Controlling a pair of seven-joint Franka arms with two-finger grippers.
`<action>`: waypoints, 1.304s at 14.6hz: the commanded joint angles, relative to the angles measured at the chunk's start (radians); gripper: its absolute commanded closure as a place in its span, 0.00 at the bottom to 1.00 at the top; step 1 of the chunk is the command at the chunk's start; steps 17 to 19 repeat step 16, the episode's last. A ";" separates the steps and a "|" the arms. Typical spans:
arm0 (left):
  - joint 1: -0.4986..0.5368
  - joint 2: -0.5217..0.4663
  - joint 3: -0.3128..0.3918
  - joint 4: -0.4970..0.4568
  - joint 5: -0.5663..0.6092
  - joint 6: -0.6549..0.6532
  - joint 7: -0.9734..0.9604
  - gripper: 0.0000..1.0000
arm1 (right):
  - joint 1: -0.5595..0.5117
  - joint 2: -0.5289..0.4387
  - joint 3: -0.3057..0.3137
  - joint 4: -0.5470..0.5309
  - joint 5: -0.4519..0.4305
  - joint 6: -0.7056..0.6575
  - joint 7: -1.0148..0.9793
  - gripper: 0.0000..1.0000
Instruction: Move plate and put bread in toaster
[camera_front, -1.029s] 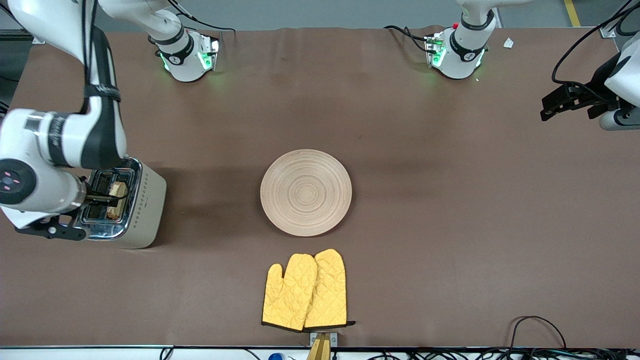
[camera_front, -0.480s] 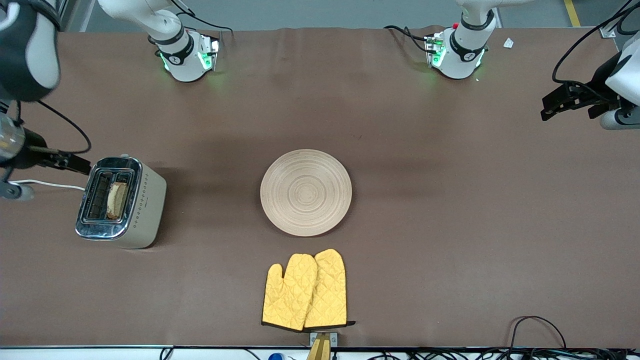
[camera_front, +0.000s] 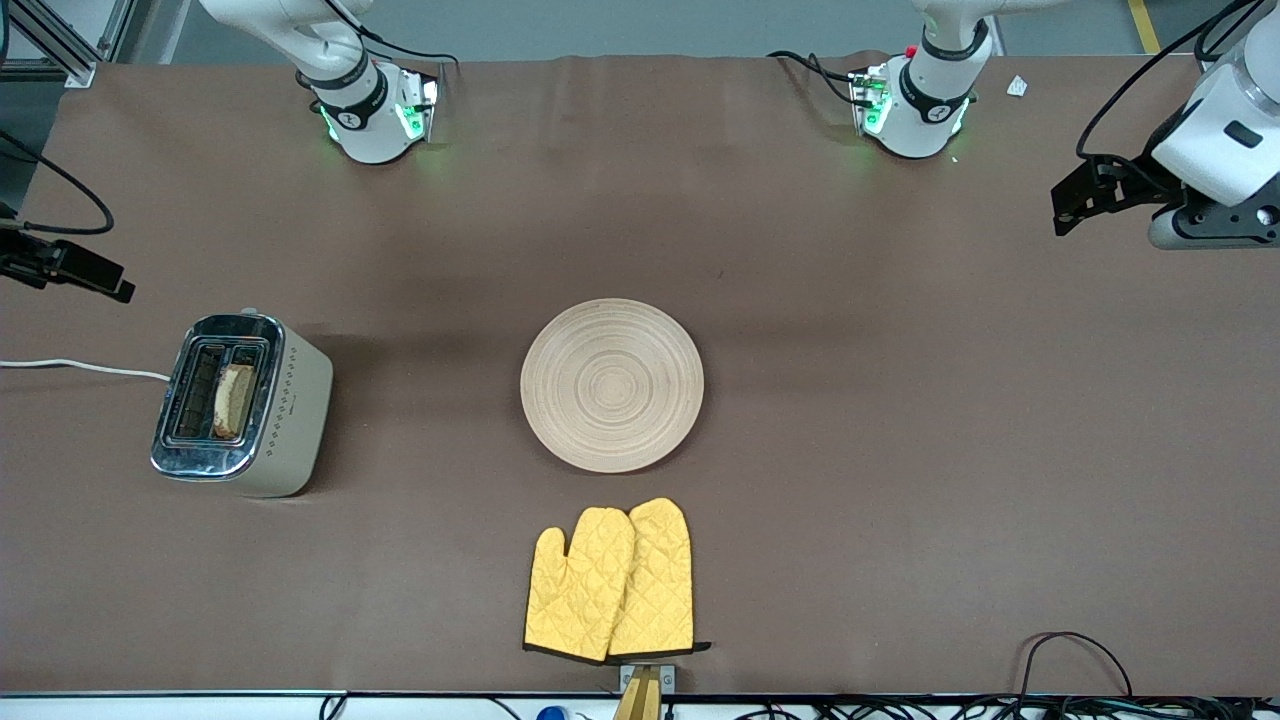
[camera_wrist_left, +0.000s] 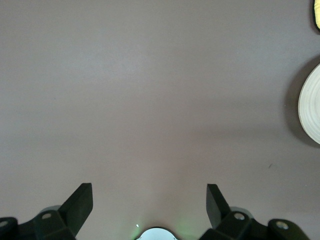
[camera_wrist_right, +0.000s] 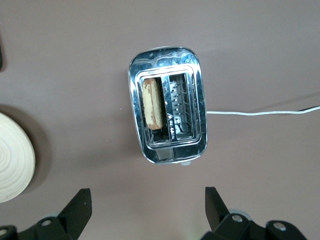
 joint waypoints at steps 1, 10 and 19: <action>0.012 -0.026 -0.003 -0.008 0.002 -0.012 -0.020 0.00 | -0.075 -0.043 0.083 -0.030 0.018 -0.026 -0.009 0.00; 0.012 -0.016 0.001 0.001 -0.013 0.023 0.003 0.00 | -0.072 -0.037 0.082 0.060 0.020 -0.031 -0.014 0.00; 0.013 -0.015 0.004 -0.001 -0.018 0.028 0.050 0.00 | -0.055 -0.037 0.086 0.056 0.021 -0.054 -0.023 0.00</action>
